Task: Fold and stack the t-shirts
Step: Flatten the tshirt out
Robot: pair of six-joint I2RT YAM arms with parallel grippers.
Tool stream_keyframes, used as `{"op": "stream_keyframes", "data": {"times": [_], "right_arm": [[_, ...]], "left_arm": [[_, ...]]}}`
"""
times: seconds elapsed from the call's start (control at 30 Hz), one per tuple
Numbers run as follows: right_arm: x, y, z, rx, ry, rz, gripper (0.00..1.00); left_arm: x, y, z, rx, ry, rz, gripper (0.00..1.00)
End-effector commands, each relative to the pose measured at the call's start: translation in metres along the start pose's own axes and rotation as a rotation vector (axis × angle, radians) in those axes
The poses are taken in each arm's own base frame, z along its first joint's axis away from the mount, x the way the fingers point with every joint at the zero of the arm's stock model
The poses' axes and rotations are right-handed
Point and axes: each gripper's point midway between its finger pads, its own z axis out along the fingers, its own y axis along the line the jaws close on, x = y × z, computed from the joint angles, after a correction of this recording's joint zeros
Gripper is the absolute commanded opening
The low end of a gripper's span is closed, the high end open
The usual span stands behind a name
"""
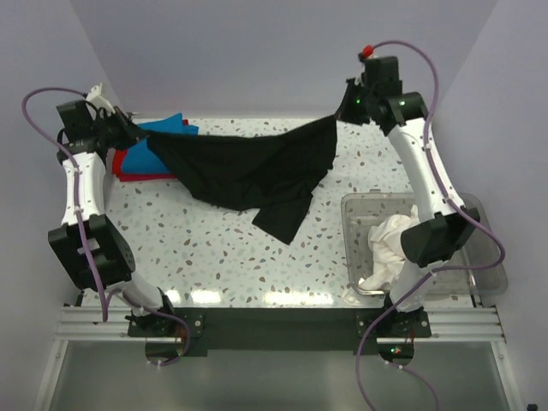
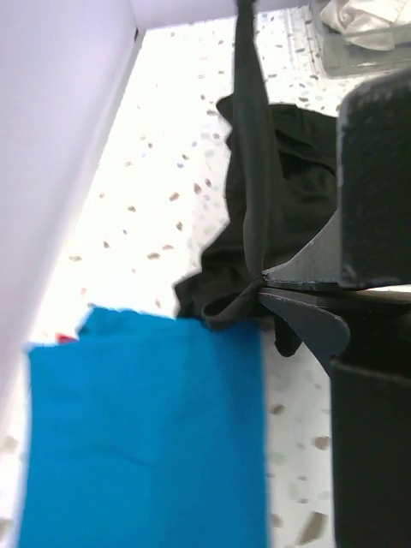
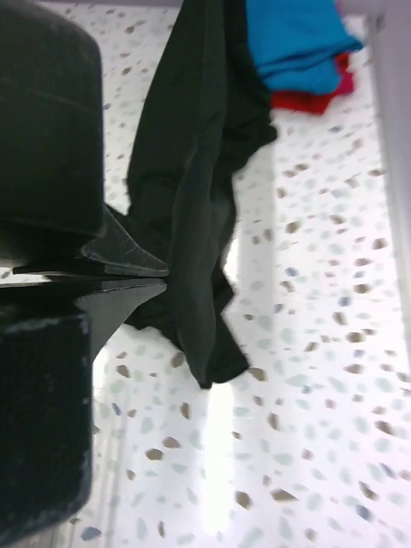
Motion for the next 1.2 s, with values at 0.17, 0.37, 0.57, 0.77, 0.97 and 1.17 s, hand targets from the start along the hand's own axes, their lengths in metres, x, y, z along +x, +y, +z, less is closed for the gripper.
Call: {"op": "stream_keyframes", "data": {"times": [0.17,0.37,0.57,0.77,0.97,1.17], "right_arm": [[-0.114,0.013,-0.090,-0.112,-0.365,-0.033,0.00],[-0.151,0.023,-0.183,-0.125,-0.662,-0.132,0.00],[-0.169,0.025,-0.282,-0.095,-0.894,-0.201,0.00],[-0.168,0.023,-0.375,-0.065,-1.108,-0.223,0.00],[-0.165,0.023,-0.436,-0.054,-1.240,-0.241,0.00],[-0.180,0.018,-0.366,-0.013,-1.108,-0.239,0.00]], "left_arm": [[-0.086,-0.097,-0.048,0.287,-0.174,0.245,0.00],[-0.115,-0.165,-0.109,0.446,-0.304,0.355,0.00],[-0.134,-0.233,-0.180,0.589,-0.424,0.464,0.00],[-0.139,-0.273,-0.234,0.671,-0.526,0.542,0.00],[-0.142,-0.283,-0.245,0.718,-0.546,0.536,0.00],[-0.158,-0.240,-0.189,0.654,-0.491,0.398,0.00]]}}
